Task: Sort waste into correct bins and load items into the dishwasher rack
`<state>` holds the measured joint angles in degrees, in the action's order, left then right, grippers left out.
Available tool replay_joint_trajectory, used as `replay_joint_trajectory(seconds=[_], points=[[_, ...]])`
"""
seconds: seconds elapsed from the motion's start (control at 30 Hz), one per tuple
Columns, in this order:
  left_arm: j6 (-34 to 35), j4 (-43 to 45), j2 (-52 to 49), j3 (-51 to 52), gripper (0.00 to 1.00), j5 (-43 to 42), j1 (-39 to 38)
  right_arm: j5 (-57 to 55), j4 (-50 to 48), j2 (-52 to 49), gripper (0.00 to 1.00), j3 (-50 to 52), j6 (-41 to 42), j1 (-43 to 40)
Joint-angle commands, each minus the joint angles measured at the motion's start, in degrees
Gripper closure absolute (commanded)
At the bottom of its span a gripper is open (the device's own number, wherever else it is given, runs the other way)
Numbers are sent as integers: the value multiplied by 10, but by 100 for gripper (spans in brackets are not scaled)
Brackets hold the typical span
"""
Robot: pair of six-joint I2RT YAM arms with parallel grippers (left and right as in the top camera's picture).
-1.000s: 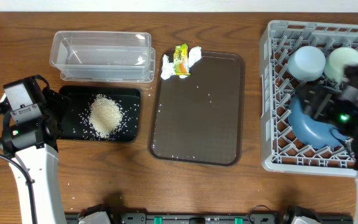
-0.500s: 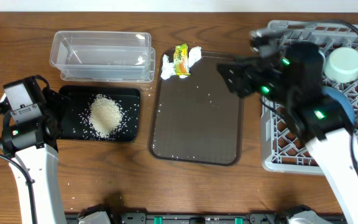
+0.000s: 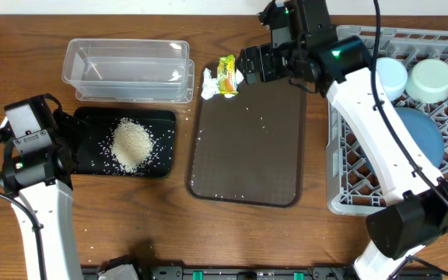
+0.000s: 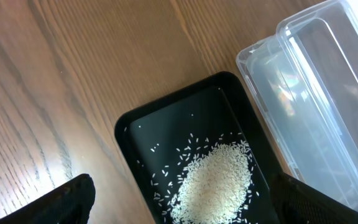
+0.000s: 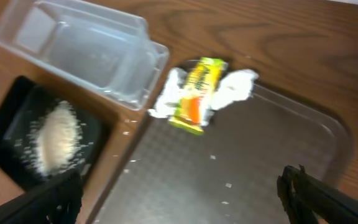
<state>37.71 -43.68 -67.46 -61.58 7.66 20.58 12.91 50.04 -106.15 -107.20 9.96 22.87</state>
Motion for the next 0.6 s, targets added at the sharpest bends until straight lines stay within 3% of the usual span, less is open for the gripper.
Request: replay_joint_trajectory(seconds=[0.0,0.17,0.33,0.57], points=[[5,-2,-3,-9,8,3,3,-108,0,8,1,-25,1,-32],[5,-2,-3,-9,8,3,3,-176,16,8,1,-25,55,-137],[5,-2,-3,-9,8,3,3,-169,43,8,1,-25,68,-249],[5,-2,-3,-9,8,3,3,-106,96,8,1,-25,112,-337]])
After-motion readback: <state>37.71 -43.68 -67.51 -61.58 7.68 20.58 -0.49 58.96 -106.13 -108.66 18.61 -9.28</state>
